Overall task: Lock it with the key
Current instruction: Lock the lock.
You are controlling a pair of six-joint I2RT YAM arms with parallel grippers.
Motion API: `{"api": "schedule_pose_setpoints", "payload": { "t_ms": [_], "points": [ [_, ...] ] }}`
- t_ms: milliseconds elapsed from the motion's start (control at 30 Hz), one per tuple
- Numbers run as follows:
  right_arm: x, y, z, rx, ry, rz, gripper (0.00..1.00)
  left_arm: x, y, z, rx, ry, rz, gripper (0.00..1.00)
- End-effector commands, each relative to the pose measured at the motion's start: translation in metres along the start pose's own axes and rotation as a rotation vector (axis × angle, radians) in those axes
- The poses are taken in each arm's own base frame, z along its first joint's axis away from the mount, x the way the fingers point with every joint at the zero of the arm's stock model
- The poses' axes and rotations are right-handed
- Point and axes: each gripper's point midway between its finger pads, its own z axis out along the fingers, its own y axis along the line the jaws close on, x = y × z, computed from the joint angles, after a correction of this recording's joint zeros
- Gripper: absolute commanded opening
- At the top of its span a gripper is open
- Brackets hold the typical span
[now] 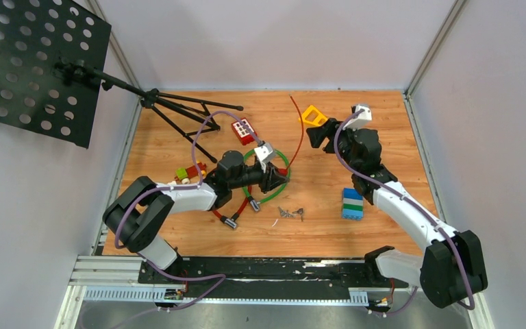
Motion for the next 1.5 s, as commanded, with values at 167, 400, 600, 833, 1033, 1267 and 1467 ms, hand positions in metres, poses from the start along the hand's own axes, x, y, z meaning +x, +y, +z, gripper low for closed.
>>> {"api": "schedule_pose_setpoints", "payload": {
  "t_ms": [167,400,600,833,1033,1267,1467],
  "points": [
    [-0.002,0.028,-0.002,-0.184,-0.004,0.105,0.7,-0.032,-0.012,0.006,0.057,-0.075,0.082,0.0],
    [-0.008,0.014,-0.008,-0.114,-0.061,0.112,0.66,-0.03,-0.011,0.007,0.054,-0.07,0.075,0.0],
    [-0.02,0.006,-0.021,-0.097,-0.133,0.107,0.71,-0.031,-0.021,0.009,0.116,-0.065,0.067,0.0],
    [-0.025,0.001,-0.031,-0.148,-0.105,0.14,0.73,-0.031,-0.039,0.015,0.245,-0.053,0.034,0.0],
    [-0.03,0.0,-0.042,-0.218,-0.118,0.169,0.72,-0.027,-0.042,0.018,0.272,-0.046,0.014,0.0],
    [-0.03,0.013,-0.048,-0.328,-0.101,0.163,0.72,-0.03,-0.056,0.017,0.367,-0.051,-0.003,0.0],
    [-0.027,0.019,-0.047,-0.39,-0.072,0.186,0.71,-0.037,-0.078,0.011,0.512,-0.086,-0.036,0.0]
  ]
}}
